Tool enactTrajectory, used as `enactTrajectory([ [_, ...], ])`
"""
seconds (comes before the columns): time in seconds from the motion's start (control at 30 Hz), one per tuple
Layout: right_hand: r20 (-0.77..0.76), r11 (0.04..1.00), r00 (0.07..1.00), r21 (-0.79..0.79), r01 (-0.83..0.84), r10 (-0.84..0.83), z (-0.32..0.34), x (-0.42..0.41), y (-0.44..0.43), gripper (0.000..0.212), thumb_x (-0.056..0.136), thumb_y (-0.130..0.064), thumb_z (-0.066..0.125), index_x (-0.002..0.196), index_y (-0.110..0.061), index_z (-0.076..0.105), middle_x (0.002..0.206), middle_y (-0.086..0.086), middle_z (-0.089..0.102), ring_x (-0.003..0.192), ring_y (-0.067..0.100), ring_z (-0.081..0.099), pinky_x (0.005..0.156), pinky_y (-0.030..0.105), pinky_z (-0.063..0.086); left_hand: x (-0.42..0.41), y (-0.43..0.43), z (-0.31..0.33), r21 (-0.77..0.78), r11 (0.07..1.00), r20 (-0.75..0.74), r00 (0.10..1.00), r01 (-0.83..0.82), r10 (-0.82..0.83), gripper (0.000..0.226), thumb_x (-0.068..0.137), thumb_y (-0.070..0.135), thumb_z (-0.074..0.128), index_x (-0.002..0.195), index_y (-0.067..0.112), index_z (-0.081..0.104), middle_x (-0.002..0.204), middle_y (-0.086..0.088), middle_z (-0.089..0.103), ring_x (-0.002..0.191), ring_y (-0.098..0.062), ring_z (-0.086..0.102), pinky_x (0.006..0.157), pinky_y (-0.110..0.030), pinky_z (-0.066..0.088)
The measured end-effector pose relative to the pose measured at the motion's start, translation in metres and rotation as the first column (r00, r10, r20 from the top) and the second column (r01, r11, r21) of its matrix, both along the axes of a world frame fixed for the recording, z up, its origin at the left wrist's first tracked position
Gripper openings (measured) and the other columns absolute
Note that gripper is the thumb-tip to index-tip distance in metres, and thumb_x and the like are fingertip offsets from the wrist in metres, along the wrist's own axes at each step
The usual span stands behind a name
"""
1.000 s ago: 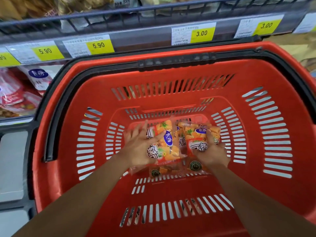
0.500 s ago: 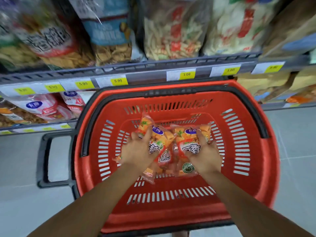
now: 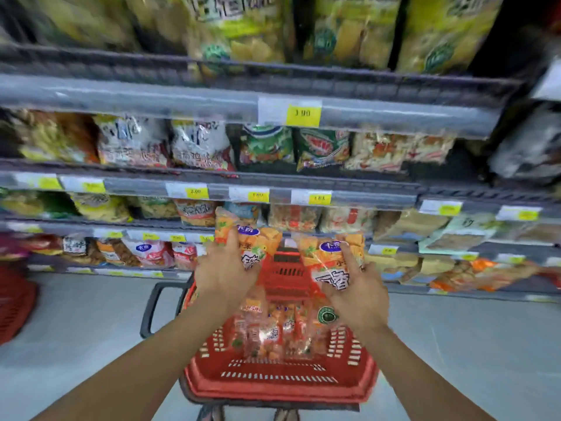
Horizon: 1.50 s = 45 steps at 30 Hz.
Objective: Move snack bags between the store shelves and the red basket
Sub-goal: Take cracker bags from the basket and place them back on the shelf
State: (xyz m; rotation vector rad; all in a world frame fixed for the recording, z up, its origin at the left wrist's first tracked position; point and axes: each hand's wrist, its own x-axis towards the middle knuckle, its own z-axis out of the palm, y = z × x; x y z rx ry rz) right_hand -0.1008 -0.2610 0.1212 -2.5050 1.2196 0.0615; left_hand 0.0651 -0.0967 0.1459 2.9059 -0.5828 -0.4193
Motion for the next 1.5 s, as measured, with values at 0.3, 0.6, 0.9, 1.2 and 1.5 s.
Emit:
enactTrajectory([
  [0.3,0.36,0.99,0.924,-0.012,0.141,-0.127,0.156,0.002,-0.009,0.09,0.073,-0.078,0.049,0.146,-0.053,0.003,0.121,0.016,0.046,0.082,0.033,0.062,0.068,0.036,0.053,-0.01,0.004,0.156,-0.244,0.96,0.17,0.969,-0.136,0.18,0.086,0.081,0.066,0.057,0.146,0.026,0.017,0.118,-0.02,0.044,0.093,-0.04,0.059,0.069,-0.039,0.048],
  [0.6,0.597,0.964,0.786,-0.074,0.255,-0.162,0.26,0.0,-0.015,0.087,0.077,-0.069,0.06,0.149,-0.044,0.017,0.114,0.015,0.045,0.104,0.038,0.052,0.087,0.043,0.048,-0.031,0.004,0.249,-0.355,0.931,0.373,0.9,-0.086,0.226,0.087,0.08,0.071,0.053,0.144,0.022,0.019,0.109,-0.022,0.047,0.085,-0.039,0.058,0.057,-0.035,0.04],
  [0.9,0.76,0.955,0.641,-0.1,0.28,-0.109,0.346,0.023,-0.036,0.086,0.075,-0.071,0.06,0.147,-0.047,0.017,0.11,0.009,0.042,0.088,0.028,0.047,0.077,0.035,0.044,-0.013,-0.008,0.343,-0.529,0.847,0.518,0.808,0.044,0.282,0.088,0.079,0.076,0.049,0.146,0.027,0.019,0.106,-0.021,0.046,0.084,-0.037,0.053,0.065,-0.039,0.044],
  [1.2,0.803,0.965,0.596,-0.136,0.223,-0.024,0.422,0.082,-0.033,0.087,0.075,-0.069,0.061,0.147,-0.048,0.017,0.108,0.005,0.04,0.1,0.03,0.051,0.087,0.039,0.044,0.075,-0.01,0.412,-0.588,0.807,0.567,0.742,0.06,0.358,0.087,0.077,0.077,0.05,0.147,0.034,0.02,0.114,-0.024,0.045,0.09,-0.042,0.054,0.069,-0.042,0.042],
  [1.5,0.78,0.982,0.626,-0.108,0.156,-0.014,0.464,0.17,-0.015,0.088,0.073,-0.07,0.063,0.146,-0.047,0.021,0.133,0.012,0.042,0.12,0.029,0.047,0.088,0.036,0.04,0.177,-0.002,0.444,-0.621,0.782,0.525,0.77,0.053,0.364,0.089,0.077,0.079,0.047,0.148,0.034,0.018,0.122,-0.025,0.041,0.098,-0.043,0.053,0.081,-0.047,0.046],
])
